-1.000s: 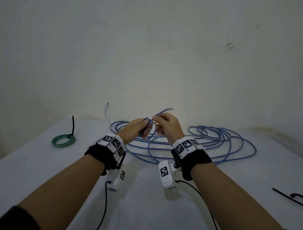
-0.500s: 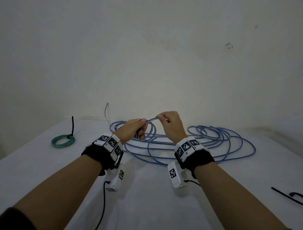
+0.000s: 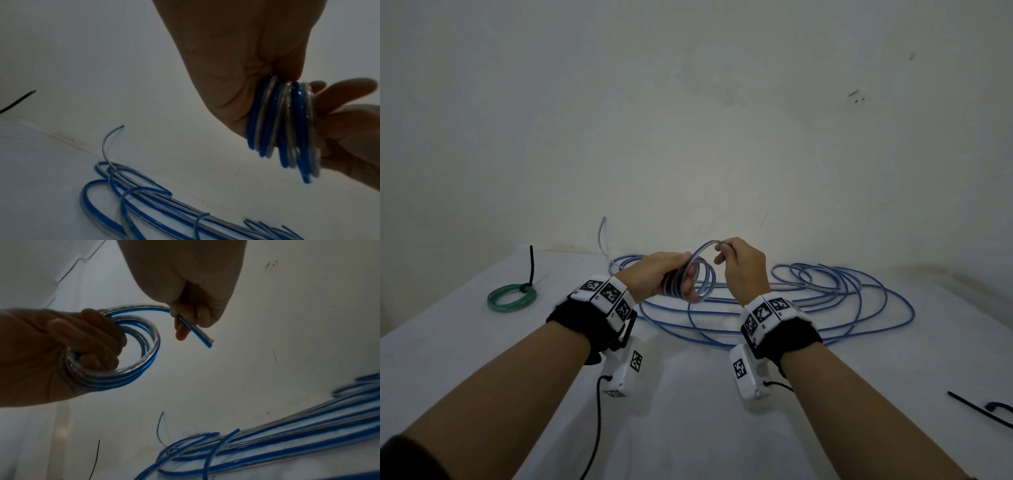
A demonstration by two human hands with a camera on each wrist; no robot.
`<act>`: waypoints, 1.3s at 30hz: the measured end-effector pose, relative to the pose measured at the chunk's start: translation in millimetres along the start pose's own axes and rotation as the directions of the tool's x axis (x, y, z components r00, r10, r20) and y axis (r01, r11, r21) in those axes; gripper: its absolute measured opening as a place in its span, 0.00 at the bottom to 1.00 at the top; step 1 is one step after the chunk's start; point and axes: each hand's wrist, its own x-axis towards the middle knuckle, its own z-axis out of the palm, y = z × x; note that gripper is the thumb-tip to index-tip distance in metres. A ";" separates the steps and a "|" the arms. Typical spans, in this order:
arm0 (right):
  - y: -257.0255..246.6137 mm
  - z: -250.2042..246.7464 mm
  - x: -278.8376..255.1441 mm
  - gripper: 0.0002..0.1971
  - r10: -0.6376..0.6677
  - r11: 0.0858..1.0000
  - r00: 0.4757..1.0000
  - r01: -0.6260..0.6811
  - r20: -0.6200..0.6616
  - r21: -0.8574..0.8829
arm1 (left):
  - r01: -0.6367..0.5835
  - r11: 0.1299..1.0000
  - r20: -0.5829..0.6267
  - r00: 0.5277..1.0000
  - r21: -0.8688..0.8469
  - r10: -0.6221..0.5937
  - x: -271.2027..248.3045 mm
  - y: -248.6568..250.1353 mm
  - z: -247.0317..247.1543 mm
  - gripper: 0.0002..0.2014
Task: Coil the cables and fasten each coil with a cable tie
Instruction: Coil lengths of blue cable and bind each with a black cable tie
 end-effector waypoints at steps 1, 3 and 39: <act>1.1 0.2 -0.7 0.09 0.036 0.999 0.999 -0.036 0.024 -0.004 | -0.032 0.999 -0.036 0.999 -0.016 0.032 0.7 1.3 -0.4 0.19; 4.3 -0.3 -3.4 0.07 0.055 0.997 0.995 -0.051 0.085 -0.054 | -0.097 0.993 -0.103 0.991 -0.074 0.089 3.1 2.3 -4.0 0.18; 3.3 12.0 -16.7 0.04 -0.330 0.943 0.933 0.321 0.145 0.084 | -0.292 0.866 -0.269 0.944 -0.406 0.192 12.0 -4.5 -0.5 0.15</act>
